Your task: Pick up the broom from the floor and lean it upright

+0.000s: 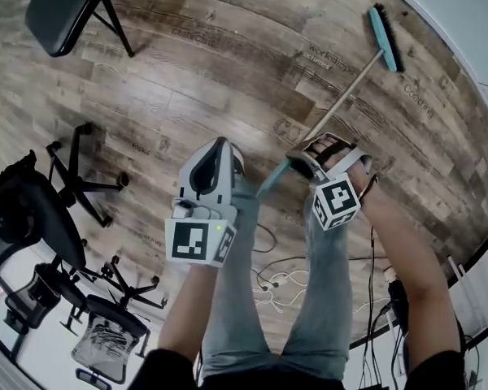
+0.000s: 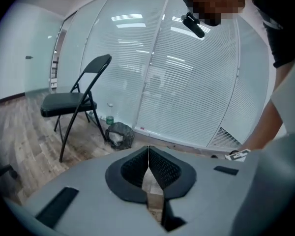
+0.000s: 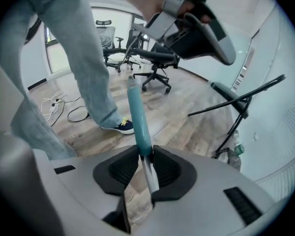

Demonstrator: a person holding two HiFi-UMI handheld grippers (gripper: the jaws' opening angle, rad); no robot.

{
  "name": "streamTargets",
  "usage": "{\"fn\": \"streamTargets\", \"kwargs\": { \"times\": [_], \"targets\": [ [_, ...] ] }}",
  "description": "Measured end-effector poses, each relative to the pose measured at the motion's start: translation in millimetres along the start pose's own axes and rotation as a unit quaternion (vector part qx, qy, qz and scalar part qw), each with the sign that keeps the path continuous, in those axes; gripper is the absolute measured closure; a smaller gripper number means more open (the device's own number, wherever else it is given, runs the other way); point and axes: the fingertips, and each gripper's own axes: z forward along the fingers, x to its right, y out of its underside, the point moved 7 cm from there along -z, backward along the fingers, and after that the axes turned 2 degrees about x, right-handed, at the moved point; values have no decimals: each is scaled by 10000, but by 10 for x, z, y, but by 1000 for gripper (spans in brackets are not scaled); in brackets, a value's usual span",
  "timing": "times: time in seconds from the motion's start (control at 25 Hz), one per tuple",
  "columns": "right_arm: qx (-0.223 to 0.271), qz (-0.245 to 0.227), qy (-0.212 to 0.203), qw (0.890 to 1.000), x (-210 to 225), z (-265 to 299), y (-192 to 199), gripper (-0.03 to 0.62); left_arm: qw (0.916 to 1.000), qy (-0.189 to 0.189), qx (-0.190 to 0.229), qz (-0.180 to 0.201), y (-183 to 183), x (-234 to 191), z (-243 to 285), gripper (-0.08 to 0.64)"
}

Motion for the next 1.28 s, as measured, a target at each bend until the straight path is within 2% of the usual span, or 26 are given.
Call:
{"fn": "streamTargets", "kwargs": {
  "times": [0.12, 0.24, 0.32, 0.4, 0.52, 0.6, 0.68, 0.76, 0.8, 0.88, 1.0, 1.08, 1.16, 1.28],
  "targets": [
    [239, 131, 516, 9983, 301, -583, -251, 497, 9994, 196, 102, 263, -418, 138, -129, 538],
    [422, 420, 1078, 9924, 540, -1151, -410, 500, 9978, 146, 320, 568, -810, 257, -220, 538],
    [526, 730, 1503, 9845, 651, -1518, -482, 502, 9965, 121, 444, 693, -1032, 330, -242, 538],
    [644, 1115, 1955, 9722, 734, -1869, -552, 502, 9957, 184, 485, 772, -1195, 410, -254, 538],
    [833, 1753, 2664, 9441, 838, -2393, -607, 502, 9940, 445, 434, 900, -1315, 609, -211, 537],
    [948, 2261, 3158, 9166, 896, -2728, -586, 502, 9905, 751, 325, 1103, -1351, 823, -133, 537],
    [1062, 2746, 3586, 8858, 940, -3015, -524, 502, 9822, 1195, 191, 1440, -1373, 1105, -27, 537],
    [1139, 3088, 3914, 8593, 968, -3259, -426, 502, 9680, 1721, 27, 1824, -1376, 1458, 131, 532],
    [1157, 3213, 4050, 8481, 969, -3369, -375, 502, 9600, 1974, -54, 1984, -1370, 1650, 219, 503],
    [1172, 3417, 4285, 8282, 938, -3564, -292, 502, 9457, 2402, -200, 2181, -1351, 2017, 388, 337],
    [1204, 3699, 4559, 8005, 869, -3798, -211, 502, 9241, 2856, -378, 2510, -1330, 2476, 621, 321],
    [1270, 3833, 4692, 7854, 831, -3920, -173, 502, 9126, 3003, -517, 2726, -1287, 2707, 766, 321],
    [1362, 3903, 4782, 7749, 786, -4031, -142, 502, 9078, 3000, -618, 2863, -1251, 2898, 903, 321],
    [1487, 3979, 4902, 7611, 700, -4233, -111, 502, 9063, 2937, -664, 2965, -1221, 3173, 1081, 321]
  ]
}}
